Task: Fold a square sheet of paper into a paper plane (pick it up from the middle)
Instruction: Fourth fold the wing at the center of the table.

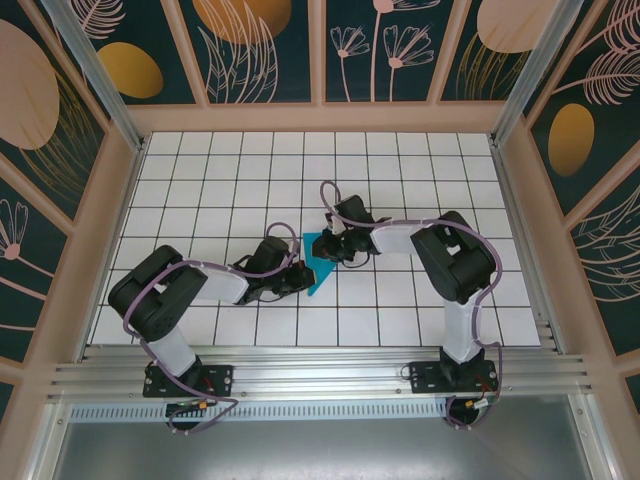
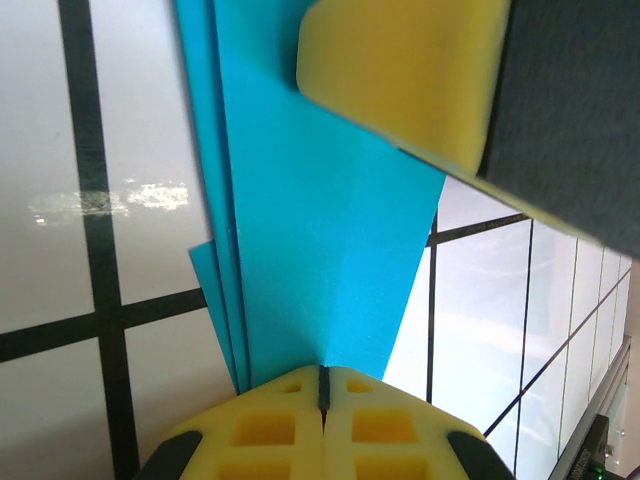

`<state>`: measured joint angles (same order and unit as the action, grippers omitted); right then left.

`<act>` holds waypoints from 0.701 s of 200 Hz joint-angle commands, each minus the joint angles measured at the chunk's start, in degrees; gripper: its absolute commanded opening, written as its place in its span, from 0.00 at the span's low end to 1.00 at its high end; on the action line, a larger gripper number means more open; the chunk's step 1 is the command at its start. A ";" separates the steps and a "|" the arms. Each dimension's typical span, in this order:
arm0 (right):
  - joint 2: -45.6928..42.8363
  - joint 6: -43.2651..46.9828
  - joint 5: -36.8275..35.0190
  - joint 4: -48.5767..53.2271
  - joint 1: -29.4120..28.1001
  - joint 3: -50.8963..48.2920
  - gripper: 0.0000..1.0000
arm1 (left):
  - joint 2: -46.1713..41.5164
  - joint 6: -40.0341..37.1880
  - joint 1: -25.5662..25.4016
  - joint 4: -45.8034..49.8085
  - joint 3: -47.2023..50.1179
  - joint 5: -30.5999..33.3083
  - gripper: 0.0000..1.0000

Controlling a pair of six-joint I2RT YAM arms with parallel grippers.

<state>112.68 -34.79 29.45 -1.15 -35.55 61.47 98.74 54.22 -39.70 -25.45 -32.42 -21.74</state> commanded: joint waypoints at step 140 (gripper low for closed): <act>9.09 3.85 -3.55 4.08 8.36 12.34 0.20 | 8.06 -5.20 -0.76 15.91 3.25 10.66 0.00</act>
<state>118.87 -33.28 32.40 4.19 -30.70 71.29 98.74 52.53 -39.86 -25.41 -32.42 -21.47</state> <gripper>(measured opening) 0.201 0.065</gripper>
